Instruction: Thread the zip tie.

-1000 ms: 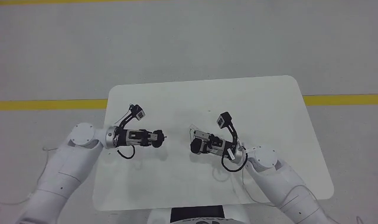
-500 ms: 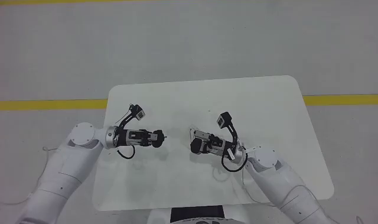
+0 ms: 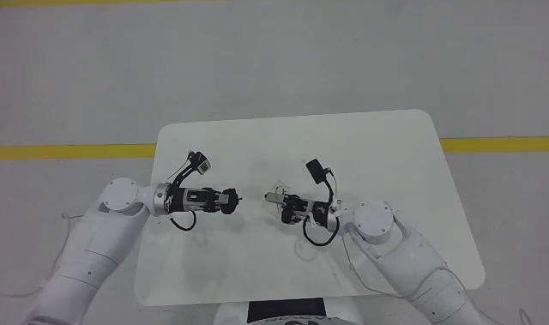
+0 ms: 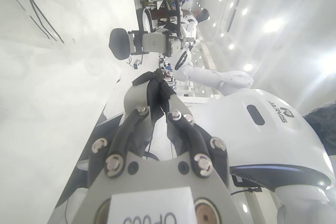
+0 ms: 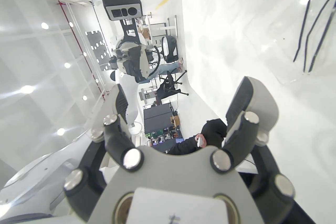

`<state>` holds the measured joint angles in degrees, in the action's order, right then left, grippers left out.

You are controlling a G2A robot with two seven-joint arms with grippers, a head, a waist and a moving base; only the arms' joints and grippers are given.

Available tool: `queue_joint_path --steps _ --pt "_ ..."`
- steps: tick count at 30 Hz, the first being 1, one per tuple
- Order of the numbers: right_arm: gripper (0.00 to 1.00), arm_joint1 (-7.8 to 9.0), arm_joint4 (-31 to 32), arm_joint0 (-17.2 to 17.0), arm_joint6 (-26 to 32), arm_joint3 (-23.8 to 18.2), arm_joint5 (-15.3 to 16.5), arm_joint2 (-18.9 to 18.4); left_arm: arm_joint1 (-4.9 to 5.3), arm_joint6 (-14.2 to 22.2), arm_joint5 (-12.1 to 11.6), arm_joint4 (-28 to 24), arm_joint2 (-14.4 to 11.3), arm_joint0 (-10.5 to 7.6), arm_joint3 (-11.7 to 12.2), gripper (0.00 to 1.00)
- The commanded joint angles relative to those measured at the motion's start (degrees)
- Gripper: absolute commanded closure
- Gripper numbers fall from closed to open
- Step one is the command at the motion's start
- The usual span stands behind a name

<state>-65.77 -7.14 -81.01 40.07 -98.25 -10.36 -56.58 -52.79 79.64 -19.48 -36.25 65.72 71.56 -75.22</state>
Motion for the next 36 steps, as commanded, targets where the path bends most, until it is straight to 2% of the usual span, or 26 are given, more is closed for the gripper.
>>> queue_joint_path --steps 1,6,8,10,14,19,24,34,36 --pt "0.00 0.00 -0.02 0.03 0.06 0.06 0.09 -0.03 0.00 0.00 0.00 0.00 0.00 0.00 0.00 1.00" --pt "0.00 0.00 -0.02 0.03 0.06 0.06 0.09 -0.03 0.00 0.00 0.00 0.00 0.00 0.00 0.00 1.00" --pt "0.00 0.09 3.18 0.06 -1.43 -0.78 -0.59 0.38 0.00 0.00 0.00 0.00 0.00 0.00 0.00 1.00" --pt "0.00 0.21 5.79 0.50 -2.08 -2.36 -2.32 0.42 0.00 0.00 0.00 0.00 0.00 0.00 0.00 1.00" --pt "0.00 0.36 13.86 2.42 -3.25 -5.20 -9.12 1.56 0.00 0.00 0.00 0.00 0.00 0.00 0.00 1.00" --pt "0.00 -0.21 21.78 5.17 -2.76 -2.54 -9.12 3.68 0.00 0.00 0.00 0.00 0.00 0.00 0.00 1.00" --pt "0.00 -1.98 28.00 6.16 -2.53 -0.98 -9.12 5.38 0.00 0.00 0.00 0.00 0.00 0.00 0.00 1.00" --pt "0.00 -2.09 28.22 6.11 -2.66 -1.11 -9.12 5.39 0.00 0.00 0.00 0.00 0.00 0.00 0.00 1.00" --pt "0.00 -2.15 28.62 6.24 -2.76 -1.43 -8.00 5.75 0.00 0.00 0.00 0.00 0.00 0.00 0.00 1.00"
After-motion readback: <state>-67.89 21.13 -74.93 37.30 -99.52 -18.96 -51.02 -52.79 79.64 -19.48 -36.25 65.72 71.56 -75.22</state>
